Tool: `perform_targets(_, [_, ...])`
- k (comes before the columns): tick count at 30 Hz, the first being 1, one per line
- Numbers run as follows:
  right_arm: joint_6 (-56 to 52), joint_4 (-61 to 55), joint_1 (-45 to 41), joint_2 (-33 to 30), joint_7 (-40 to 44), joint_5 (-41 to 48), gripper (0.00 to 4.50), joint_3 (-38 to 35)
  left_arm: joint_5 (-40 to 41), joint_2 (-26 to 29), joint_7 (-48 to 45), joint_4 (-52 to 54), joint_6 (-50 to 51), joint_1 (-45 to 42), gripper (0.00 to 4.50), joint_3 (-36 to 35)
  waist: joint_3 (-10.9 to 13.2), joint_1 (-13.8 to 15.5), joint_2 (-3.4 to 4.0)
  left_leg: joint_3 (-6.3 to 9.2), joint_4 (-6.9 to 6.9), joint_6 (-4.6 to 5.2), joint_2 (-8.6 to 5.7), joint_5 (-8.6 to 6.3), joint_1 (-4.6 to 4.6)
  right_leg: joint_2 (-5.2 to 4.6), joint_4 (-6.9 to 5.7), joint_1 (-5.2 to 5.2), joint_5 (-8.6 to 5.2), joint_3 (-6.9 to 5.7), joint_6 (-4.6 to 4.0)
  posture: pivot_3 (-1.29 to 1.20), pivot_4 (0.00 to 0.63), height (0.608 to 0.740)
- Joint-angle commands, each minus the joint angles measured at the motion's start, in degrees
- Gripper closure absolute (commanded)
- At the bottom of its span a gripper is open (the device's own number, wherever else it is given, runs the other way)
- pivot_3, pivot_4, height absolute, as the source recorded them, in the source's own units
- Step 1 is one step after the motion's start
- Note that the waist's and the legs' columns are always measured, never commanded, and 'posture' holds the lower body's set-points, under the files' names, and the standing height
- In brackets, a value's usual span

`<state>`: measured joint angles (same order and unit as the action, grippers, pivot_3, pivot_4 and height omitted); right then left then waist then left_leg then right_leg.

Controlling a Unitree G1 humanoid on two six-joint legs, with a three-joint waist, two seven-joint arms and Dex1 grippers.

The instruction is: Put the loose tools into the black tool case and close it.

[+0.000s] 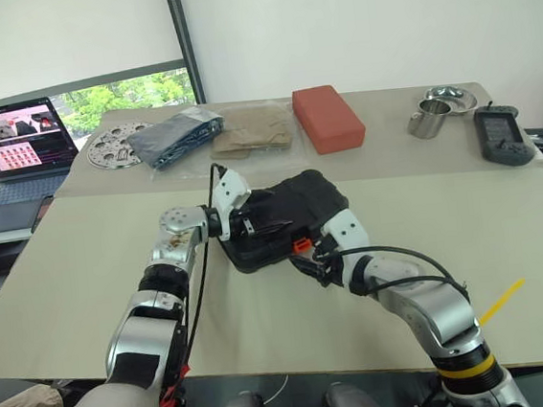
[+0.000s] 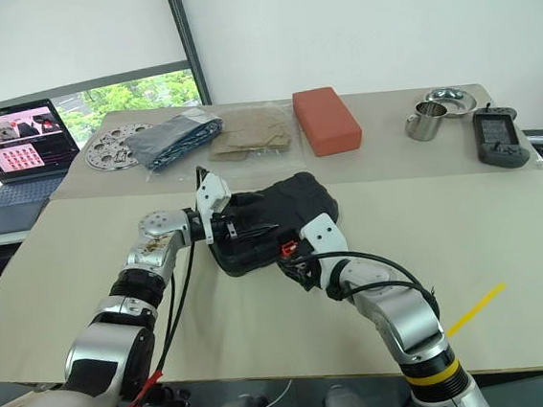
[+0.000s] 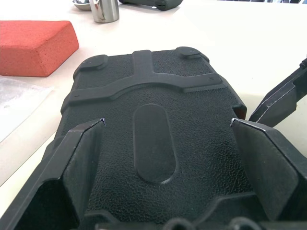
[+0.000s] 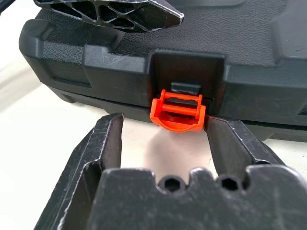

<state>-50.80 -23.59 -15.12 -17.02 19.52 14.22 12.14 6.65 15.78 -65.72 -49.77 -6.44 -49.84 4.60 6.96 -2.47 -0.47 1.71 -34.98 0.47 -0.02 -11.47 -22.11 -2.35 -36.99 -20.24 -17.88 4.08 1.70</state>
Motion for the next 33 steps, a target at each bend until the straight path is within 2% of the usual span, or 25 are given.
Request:
perform_targets(1, [-0.15, 0.57, -0.38, 1.24, -1.91, -0.7, 1.36, -1.2, -1.38, -0.14, 0.26, -1.79, 0.22, 1.38, 0.0, 1.02, 0.0, -0.01, 0.0, 0.0, 0.0, 0.0, 0.0, 0.0, 0.0, 0.0, 0.0, 0.0, 0.0, 0.0, 0.0, 0.0, 0.15, 0.74])
perform_targets(10, [1.12, 3.5, -0.68, 2.72, -3.72, -1.77, 1.36, -1.9, -1.51, 0.03, 0.42, -2.29, -0.17, 1.31, 0.0, 0.99, 0.0, 0.01, -0.01, 0.0, 0.0, 0.0, 0.0, 0.0, 0.02, -0.02, 0.0, 0.02, 0.0, 0.0, 0.01, 0.0, 0.15, 0.74])
perform_targets(14, [1.77, 4.48, -0.85, 3.0, -4.1, -2.17, 2.35, -1.88, -1.56, 0.13, 0.42, -2.42, -0.27, 1.32, 0.0, 1.0, 0.0, 0.02, -0.01, 0.0, 0.02, 0.0, -0.01, 0.0, 0.0, -0.03, 0.0, -0.01, 0.0, 0.0, 0.01, 0.0, 0.15, 0.74])
perform_targets(18, [2.26, 4.74, -0.72, 3.41, -4.36, -2.6, 3.83, -2.14, -1.62, 0.23, 0.48, -2.48, -0.35, 1.37, 0.0, 0.98, 0.0, 0.0, -0.01, 0.0, 0.05, 0.0, 0.0, 0.0, 0.01, -0.03, 0.02, 0.0, -0.01, 0.0, 0.01, 0.0, 0.15, 0.74])
perform_targets(20, [2.29, 4.33, -0.79, 3.89, -4.58, -2.49, 4.42, -2.58, -1.63, 0.31, 0.47, -2.43, -0.38, 1.5, 0.0, 0.98, 0.0, 0.0, -0.01, 0.0, 0.05, 0.0, 0.0, 0.0, 0.01, -0.03, 0.03, 0.0, -0.01, 0.0, 0.01, 0.0, 0.15, 0.74])
perform_targets(21, [2.21, 4.2, -0.91, 4.04, -4.62, -2.47, 4.47, -2.65, -1.63, 0.36, 0.44, -2.5, -0.39, 1.49, 0.0, 0.96, 0.0, 0.0, -0.01, 0.0, 0.05, 0.0, 0.0, 0.0, 0.01, -0.03, 0.03, 0.0, -0.01, 0.0, 0.01, 0.0, 0.15, 0.74])
perform_targets(26, [2.04, 2.9, -0.43, 3.64, -3.94, -2.49, 4.47, -2.06, -1.75, 0.41, 0.51, -2.82, -0.59, 1.41, 0.0, 0.99, 0.01, -0.05, -0.01, 0.0, 0.06, 0.0, 0.0, 0.0, 0.01, -0.03, 0.04, -0.01, -0.01, 0.0, 0.02, 0.0, 0.15, 0.74])
perform_targets(30, [0.62, 1.59, 0.27, 2.2, -3.49, -2.99, 3.47, -1.1, -1.81, 0.37, 0.64, -3.08, -0.77, 1.38, 0.0, 1.0, 0.01, -0.03, -0.01, 0.0, 0.06, 0.0, 0.0, 0.0, 0.01, -0.03, 0.04, 0.0, -0.01, 0.0, 0.02, 0.0, 0.15, 0.74])
perform_targets(33, [0.11, 0.8, 0.73, 1.29, -4.05, -4.2, 2.43, 0.14, -1.77, 0.27, 0.83, -3.27, -0.84, 1.41, 0.0, 0.93, 0.01, -0.04, -0.01, 0.0, 0.07, 0.0, 0.0, 0.0, 0.01, -0.03, 0.06, 0.0, -0.02, 0.0, 0.03, 0.0, 0.15, 0.74])
